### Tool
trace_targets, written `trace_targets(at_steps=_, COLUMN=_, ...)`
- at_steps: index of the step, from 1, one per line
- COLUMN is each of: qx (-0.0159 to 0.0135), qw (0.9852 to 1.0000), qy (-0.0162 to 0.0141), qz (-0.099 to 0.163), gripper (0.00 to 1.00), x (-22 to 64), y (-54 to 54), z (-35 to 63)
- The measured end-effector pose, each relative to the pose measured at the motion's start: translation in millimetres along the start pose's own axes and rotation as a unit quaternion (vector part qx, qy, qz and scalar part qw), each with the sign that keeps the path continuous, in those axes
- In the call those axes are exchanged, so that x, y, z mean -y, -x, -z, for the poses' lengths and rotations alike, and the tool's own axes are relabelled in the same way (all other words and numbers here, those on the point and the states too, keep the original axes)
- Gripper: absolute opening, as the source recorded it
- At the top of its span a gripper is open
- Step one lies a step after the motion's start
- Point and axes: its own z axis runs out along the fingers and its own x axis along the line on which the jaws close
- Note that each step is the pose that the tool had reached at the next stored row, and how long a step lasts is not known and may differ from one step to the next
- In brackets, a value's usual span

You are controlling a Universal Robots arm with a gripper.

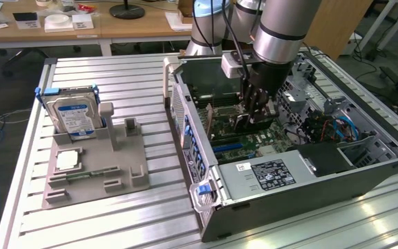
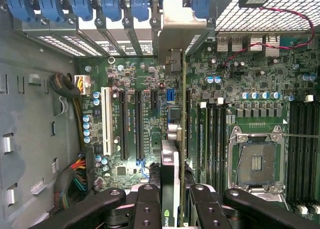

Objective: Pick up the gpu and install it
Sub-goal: 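Insert the gpu into the slot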

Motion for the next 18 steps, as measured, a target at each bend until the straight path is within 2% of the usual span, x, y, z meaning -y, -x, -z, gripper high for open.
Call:
trace_targets(at_steps=7, qx=0.0000, qw=1.0000, qy=0.0000, qz=0.000, gripper=0.27, x=-0.6, y=0.0, z=-1.5)
trace_targets(at_steps=18, qx=0.0000, qw=1.0000, qy=0.0006, qz=0.000, gripper=0.27, x=-1.8, y=-0.5, z=-10.0)
